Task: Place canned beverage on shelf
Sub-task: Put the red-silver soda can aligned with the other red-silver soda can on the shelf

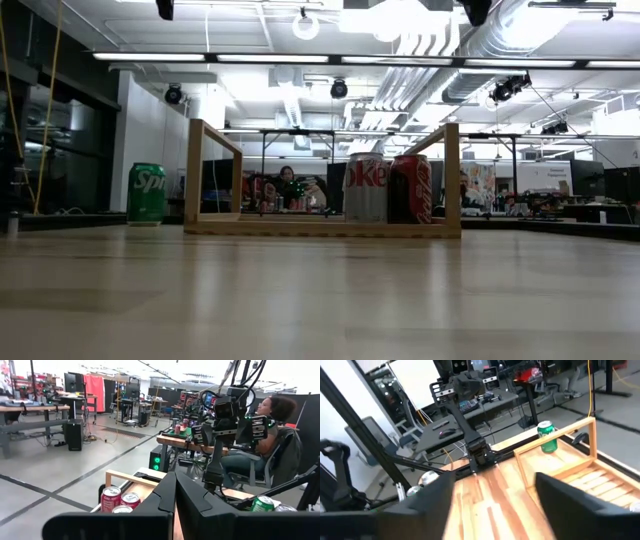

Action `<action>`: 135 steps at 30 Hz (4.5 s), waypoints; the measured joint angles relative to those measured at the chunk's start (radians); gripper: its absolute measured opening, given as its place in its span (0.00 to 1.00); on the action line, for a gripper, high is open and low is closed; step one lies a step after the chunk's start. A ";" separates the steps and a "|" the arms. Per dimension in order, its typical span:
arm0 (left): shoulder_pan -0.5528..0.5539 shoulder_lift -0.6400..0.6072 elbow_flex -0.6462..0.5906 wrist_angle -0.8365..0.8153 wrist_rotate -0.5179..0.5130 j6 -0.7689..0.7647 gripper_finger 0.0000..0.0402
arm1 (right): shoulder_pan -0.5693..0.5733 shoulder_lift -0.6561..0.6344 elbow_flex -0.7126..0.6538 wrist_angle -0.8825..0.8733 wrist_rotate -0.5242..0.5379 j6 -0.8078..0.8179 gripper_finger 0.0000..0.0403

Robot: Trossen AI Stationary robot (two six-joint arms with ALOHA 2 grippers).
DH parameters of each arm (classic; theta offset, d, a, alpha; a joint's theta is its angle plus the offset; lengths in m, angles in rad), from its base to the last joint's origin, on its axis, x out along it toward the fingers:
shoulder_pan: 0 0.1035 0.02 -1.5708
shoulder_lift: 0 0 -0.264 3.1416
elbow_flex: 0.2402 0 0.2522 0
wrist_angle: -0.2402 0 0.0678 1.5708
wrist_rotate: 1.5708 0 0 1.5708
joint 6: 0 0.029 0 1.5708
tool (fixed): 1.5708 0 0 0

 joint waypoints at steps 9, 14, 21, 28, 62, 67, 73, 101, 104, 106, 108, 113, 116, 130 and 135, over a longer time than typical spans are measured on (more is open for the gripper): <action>0.000 0.000 0.000 -0.082 -0.050 -0.024 0.00 | 0.000 0.000 0.000 0.060 -0.033 -0.037 0.95; 0.000 0.000 0.000 -0.145 -0.087 -0.084 0.00 | 0.023 0.034 0.089 -0.009 -0.155 -0.038 0.96; -0.001 0.000 0.000 -0.239 -0.102 -0.180 0.00 | 0.187 0.204 0.395 -0.630 -0.246 0.018 0.96; -0.001 0.003 0.000 -0.307 -0.106 -0.133 0.00 | 0.436 0.392 0.548 -1.044 -0.225 0.360 0.96; -0.001 0.003 0.000 -0.372 -0.107 -0.005 0.00 | 0.853 0.996 0.548 -1.136 -0.204 0.873 0.83; -0.001 0.003 0.000 -0.371 -0.133 -0.005 0.00 | 0.851 0.992 0.548 -1.147 -0.190 0.880 0.70; -0.001 0.003 0.000 -0.353 -0.126 -0.005 0.00 | 0.835 0.927 0.640 -1.227 -0.195 0.800 0.70; -0.167 0.144 0.047 0.091 0.221 -0.110 0.72 | 0.168 0.821 1.025 -1.086 0.152 -0.155 0.70; -0.167 0.235 0.107 0.017 0.219 -0.067 0.76 | 0.099 0.821 1.024 -1.048 0.033 -0.271 0.70; -0.167 0.301 0.155 -0.030 0.192 -0.019 0.76 | 0.059 0.821 1.024 -1.022 -0.038 -0.343 0.70; -0.158 0.367 0.205 -0.072 0.156 0.023 0.76 | 0.027 0.821 1.024 -1.014 -0.088 -0.409 0.70; -0.125 0.495 0.336 -0.214 0.132 0.056 0.76 | -0.033 0.822 1.024 -0.991 -0.113 -0.563 0.70; -0.107 0.550 0.404 -0.327 0.120 0.049 0.76 | -0.065 0.822 1.024 -0.984 -0.162 -0.643 0.70; -0.080 0.644 0.452 -0.382 0.182 0.011 0.77 | -0.097 0.861 1.023 -0.891 -0.155 -0.729 0.70; -0.061 0.649 0.452 -0.398 0.187 0.045 0.77 | -0.088 0.877 1.023 -0.858 -0.155 -0.694 0.70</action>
